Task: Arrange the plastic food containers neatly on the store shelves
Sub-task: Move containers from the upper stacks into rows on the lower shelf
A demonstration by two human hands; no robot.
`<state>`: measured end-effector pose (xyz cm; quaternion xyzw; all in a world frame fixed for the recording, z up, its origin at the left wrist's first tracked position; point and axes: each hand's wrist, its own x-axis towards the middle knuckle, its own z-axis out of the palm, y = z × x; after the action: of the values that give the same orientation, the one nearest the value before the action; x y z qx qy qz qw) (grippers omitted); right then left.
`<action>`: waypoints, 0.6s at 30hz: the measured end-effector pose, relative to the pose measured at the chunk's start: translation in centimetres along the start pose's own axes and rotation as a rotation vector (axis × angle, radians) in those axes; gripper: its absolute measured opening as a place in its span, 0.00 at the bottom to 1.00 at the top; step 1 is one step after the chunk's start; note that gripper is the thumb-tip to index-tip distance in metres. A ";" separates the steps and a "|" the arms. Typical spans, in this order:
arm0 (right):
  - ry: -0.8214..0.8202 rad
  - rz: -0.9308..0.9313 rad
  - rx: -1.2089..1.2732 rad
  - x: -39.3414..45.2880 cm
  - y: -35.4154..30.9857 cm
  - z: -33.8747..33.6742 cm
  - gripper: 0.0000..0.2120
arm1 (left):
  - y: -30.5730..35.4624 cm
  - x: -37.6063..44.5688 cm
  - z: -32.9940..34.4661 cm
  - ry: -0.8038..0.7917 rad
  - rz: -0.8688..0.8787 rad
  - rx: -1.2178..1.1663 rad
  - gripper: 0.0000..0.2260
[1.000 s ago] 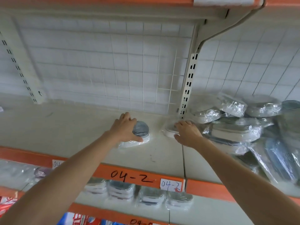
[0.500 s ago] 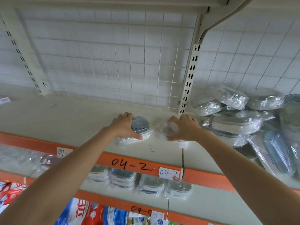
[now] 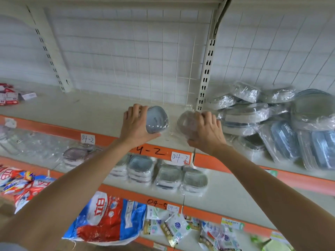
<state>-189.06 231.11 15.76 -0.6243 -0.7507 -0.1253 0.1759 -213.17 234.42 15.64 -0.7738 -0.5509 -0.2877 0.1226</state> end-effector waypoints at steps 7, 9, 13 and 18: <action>-0.063 -0.159 -0.068 -7.9 -0.6 -1.7 0.43 | 2.1 -7.5 -2.0 -0.040 0.124 0.045 0.42; -0.097 -0.182 -0.093 -10.7 -0.8 -1.2 0.42 | 2.8 -10.1 -1.7 -0.086 0.166 0.042 0.41; -0.234 -0.244 -0.136 -15.9 -0.6 0.5 0.41 | 4.3 -15.0 0.0 -0.257 0.251 0.015 0.42; -0.404 -0.200 -0.075 -20.0 0.1 3.7 0.44 | 5.4 -18.1 2.8 -0.498 0.307 0.079 0.41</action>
<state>-186.16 214.77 3.96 -0.5654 -0.8236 -0.0424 -0.0145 -211.40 219.70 3.54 -0.8895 -0.4512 -0.0454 0.0558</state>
